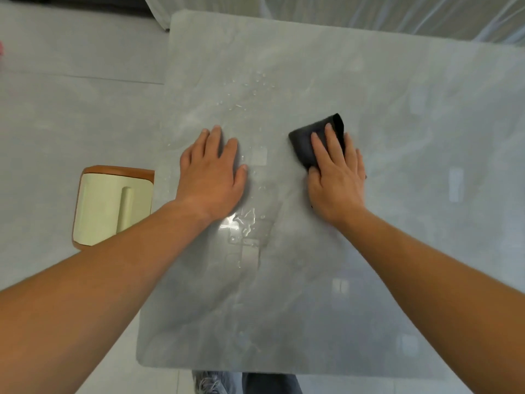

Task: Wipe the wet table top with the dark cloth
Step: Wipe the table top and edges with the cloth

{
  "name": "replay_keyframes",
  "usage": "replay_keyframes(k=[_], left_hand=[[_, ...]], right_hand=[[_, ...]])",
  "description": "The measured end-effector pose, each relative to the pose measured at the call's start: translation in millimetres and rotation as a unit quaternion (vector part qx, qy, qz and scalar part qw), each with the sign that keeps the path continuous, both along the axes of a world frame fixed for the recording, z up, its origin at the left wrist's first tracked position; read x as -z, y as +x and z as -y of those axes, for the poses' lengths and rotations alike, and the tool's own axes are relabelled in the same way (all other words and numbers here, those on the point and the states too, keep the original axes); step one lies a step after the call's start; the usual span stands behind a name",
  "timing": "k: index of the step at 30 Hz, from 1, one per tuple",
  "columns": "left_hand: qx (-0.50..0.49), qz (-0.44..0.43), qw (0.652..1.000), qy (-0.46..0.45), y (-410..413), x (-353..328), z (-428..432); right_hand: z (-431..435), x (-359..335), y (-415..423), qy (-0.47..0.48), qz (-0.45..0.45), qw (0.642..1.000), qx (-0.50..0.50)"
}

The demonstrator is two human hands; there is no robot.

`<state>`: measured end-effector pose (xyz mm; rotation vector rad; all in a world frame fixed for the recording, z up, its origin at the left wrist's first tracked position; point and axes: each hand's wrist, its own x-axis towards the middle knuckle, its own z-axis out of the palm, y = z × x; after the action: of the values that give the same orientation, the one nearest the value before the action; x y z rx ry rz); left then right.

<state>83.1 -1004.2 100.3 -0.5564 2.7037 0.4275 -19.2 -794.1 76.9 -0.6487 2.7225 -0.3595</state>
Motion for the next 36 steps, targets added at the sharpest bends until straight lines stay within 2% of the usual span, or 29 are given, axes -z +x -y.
replay_keyframes(k=[3, 8, 10, 12, 15, 17, 23, 25, 31, 33, 36], left_hand=[[-0.011, -0.006, 1.000, 0.005, -2.6, -2.8, 0.2], [-0.010, 0.007, 1.000, 0.000, -4.6, -6.8, 0.8], [-0.007, -0.001, 1.000, 0.000, -5.6, -7.6, 3.9], [-0.001, -0.022, 1.000, 0.003, -7.9, -8.2, 8.4], [0.009, -0.037, 0.999, 0.002, -17.3, -6.0, 18.2], [0.013, -0.028, 1.000, -0.005, -26.6, -2.3, 26.9], [0.019, -0.010, 1.000, -0.001, -31.6, 8.5, 42.2], [0.028, -0.019, 0.999, 0.003, -27.9, 12.9, 47.1], [0.042, -0.043, 0.998, 0.008, -22.0, 24.9, 51.7], [0.037, -0.051, 0.998, 0.013, -21.5, 27.2, 50.1], [0.025, -0.063, 0.998, 0.014, -21.3, 28.0, 48.7]], right_hand=[[25.8, 4.1, -5.4, -0.004, -0.004, 1.000, 0.028], [-4.1, 1.3, 32.3, 0.003, -0.016, 0.991, -0.136], [-10.6, 0.7, 18.1, 0.003, -0.008, 0.987, -0.162], [-0.5, 0.1, -7.5, 0.007, -0.015, 0.991, -0.132], [32.2, 0.5, -43.1, -0.006, -0.008, 1.000, -0.008], [45.9, 1.3, -41.0, -0.005, -0.009, 1.000, 0.023], [11.1, -3.9, -13.6, 0.035, -0.007, 0.982, -0.187], [16.4, -3.2, -36.8, 0.036, -0.010, 0.984, -0.173], [97.1, 4.6, -116.4, 0.016, -0.036, 0.998, 0.046], [108.8, 4.2, -107.0, 0.010, -0.037, 0.998, 0.042], [91.0, 0.3, -81.1, 0.011, -0.039, 0.997, -0.066]])
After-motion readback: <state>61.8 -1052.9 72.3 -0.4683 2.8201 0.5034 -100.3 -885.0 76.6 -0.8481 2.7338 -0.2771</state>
